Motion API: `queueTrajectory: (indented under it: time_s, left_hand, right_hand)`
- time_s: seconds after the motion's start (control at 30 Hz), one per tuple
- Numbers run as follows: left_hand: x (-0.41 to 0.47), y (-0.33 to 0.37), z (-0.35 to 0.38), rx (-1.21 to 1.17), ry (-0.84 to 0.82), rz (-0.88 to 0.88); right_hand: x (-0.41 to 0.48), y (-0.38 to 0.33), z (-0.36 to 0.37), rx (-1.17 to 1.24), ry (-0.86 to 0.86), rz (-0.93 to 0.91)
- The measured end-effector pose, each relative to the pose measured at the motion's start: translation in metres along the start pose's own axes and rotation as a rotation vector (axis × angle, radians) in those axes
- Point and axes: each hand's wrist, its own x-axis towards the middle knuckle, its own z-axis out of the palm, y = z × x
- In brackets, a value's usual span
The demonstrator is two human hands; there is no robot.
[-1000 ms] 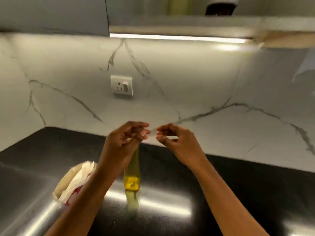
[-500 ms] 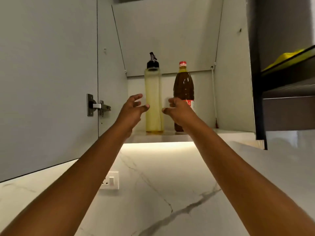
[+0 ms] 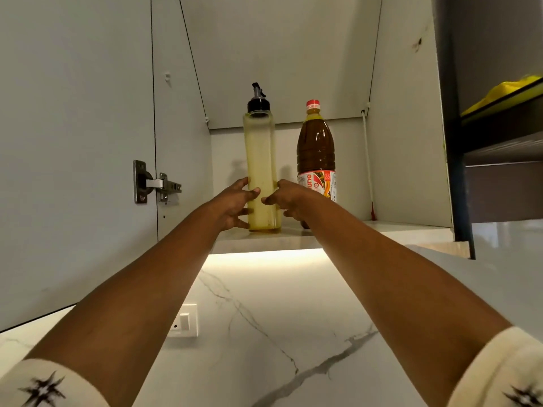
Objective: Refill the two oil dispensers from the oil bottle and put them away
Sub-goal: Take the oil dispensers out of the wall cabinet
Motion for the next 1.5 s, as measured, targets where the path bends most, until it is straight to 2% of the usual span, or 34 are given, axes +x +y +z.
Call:
queueTrajectory:
  time_s: [0.27, 0.47, 0.63, 0.8, 1.03, 1.33, 1.5]
  left_hand:
    - [-0.033, 0.004, -0.007, 0.033, 0.074, 0.060]
    - [-0.091, 0.016, 0.001, 0.063, 0.119, 0.219]
    - [-0.136, 0.016, 0.010, 0.094, 0.162, 0.359]
    - [-0.185, -0.005, 0.013, 0.133, 0.157, 0.392]
    - [-0.266, -0.114, 0.034, -0.022, 0.097, 0.294]
    - [-0.343, -0.320, 0.083, -0.002, 0.135, -0.089]
    - [-0.348, -0.406, 0.091, 0.062, 0.127, -0.238]
  right_hand:
    - [-0.024, 0.008, -0.009, 0.116, -0.016, -0.070]
    - [-0.075, 0.003, -0.024, 0.236, -0.087, -0.178]
    - [-0.124, -0.001, -0.032, 0.246, -0.074, -0.270]
    - [-0.176, 0.015, -0.025, 0.204, -0.065, -0.317]
    - [-0.243, 0.112, 0.018, 0.076, -0.191, -0.231]
    - [-0.298, 0.294, 0.097, 0.184, -0.504, 0.164]
    - [-0.300, 0.374, 0.141, 0.164, -0.526, 0.325]
